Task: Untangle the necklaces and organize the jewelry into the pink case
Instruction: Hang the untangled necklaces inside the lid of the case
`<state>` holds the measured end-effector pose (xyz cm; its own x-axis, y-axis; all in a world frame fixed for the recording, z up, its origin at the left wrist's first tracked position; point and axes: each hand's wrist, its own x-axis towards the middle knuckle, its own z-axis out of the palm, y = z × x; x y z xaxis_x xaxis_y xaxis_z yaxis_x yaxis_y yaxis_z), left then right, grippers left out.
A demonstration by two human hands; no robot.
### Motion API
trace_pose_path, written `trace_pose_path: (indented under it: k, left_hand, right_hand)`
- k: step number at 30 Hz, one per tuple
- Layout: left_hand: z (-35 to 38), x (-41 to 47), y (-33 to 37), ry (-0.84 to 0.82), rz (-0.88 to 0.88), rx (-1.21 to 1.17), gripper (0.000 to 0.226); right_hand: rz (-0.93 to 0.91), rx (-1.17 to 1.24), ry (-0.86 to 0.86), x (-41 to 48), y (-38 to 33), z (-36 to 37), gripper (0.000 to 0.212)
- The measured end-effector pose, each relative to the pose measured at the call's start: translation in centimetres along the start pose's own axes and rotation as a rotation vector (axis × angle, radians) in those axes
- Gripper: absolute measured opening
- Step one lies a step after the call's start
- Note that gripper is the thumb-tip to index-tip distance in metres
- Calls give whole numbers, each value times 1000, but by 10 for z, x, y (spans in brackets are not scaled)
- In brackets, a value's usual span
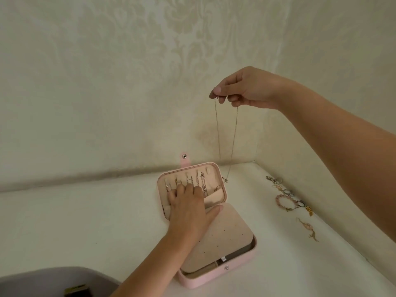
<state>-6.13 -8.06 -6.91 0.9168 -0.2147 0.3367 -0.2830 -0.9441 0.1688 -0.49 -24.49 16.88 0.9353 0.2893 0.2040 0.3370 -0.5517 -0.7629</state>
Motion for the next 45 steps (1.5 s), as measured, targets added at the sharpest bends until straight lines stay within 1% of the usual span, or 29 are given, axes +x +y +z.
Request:
trace_pose_path:
  k: [4,9,12,17,21,25,27,31,35,38,42,45]
  left_hand:
    - [-1,-1,1,19,15,7,63]
    - [0,-1,0,44,23,3,63]
    - [-2,-1,1,35,23,13,62]
    - [0,-2,1,79,36,-27,61]
    - [0,-1,0,67,40,8,63]
    - [3,-3,1,113,66,-56,78]
    - [3,-2,2,154,72,-61,77]
    - [2,-1,0,77,41,-17,64]
    - [1,-2,0,74,28,-19,61]
    - [3,-1,1,112,33,-30,63]
    - [6,1,0,103,36,-4,63]
    - [9,2,0,200,57,-9,56]
  right_hand:
    - [-28,-9,2,-2,6,3,15]
    - [-125,-19,116,-3,10,7,17]
    - [-172,-6,128,-3,12,9,11]
    - [-163,-47,164,0,25,19,4]
    - [-146,-38,177,2,37,32,6]
    - [-160,37,173,5,43,35,4]
    - [-159,59,157,6,44,36,4]
    - [-172,-11,110,2,54,45,5]
    - [-149,-74,102,-10,74,65,5]
    - [-142,-85,79,-22,93,82,6]
    - [-198,-213,99,-33,115,99,3]
    - [-256,-322,120,-36,123,105,5]
